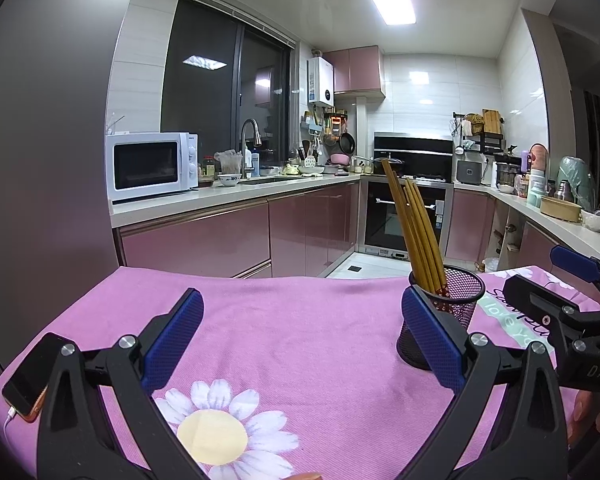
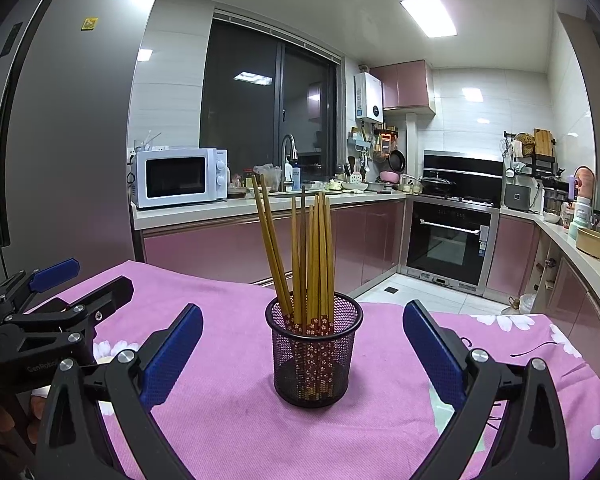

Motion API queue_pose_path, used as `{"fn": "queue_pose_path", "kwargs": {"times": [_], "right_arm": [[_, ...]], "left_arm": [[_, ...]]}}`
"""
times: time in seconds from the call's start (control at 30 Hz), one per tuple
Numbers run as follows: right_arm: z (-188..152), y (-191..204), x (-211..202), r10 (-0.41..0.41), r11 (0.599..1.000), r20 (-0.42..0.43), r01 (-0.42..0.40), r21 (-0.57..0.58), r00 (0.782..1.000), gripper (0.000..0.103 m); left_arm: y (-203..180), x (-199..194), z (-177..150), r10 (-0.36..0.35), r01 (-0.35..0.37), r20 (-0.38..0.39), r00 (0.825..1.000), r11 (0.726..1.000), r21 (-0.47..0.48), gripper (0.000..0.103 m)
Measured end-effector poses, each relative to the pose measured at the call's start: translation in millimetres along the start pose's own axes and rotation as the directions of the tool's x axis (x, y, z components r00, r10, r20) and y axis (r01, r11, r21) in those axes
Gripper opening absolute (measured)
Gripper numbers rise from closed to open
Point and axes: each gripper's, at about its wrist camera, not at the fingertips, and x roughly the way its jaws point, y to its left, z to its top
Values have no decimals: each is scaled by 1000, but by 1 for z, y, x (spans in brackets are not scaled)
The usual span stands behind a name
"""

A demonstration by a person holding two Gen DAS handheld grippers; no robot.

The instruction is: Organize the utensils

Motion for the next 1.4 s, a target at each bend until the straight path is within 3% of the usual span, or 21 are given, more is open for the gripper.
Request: {"fn": "queue_pose_path", "kwargs": {"times": [1.4], "right_arm": [[-2,-1,-2,-6,1000,-3,6,6,1000,97]], "left_arm": [[-1,1,-2,-4,4,-6,1000,1000,1,98]]}}
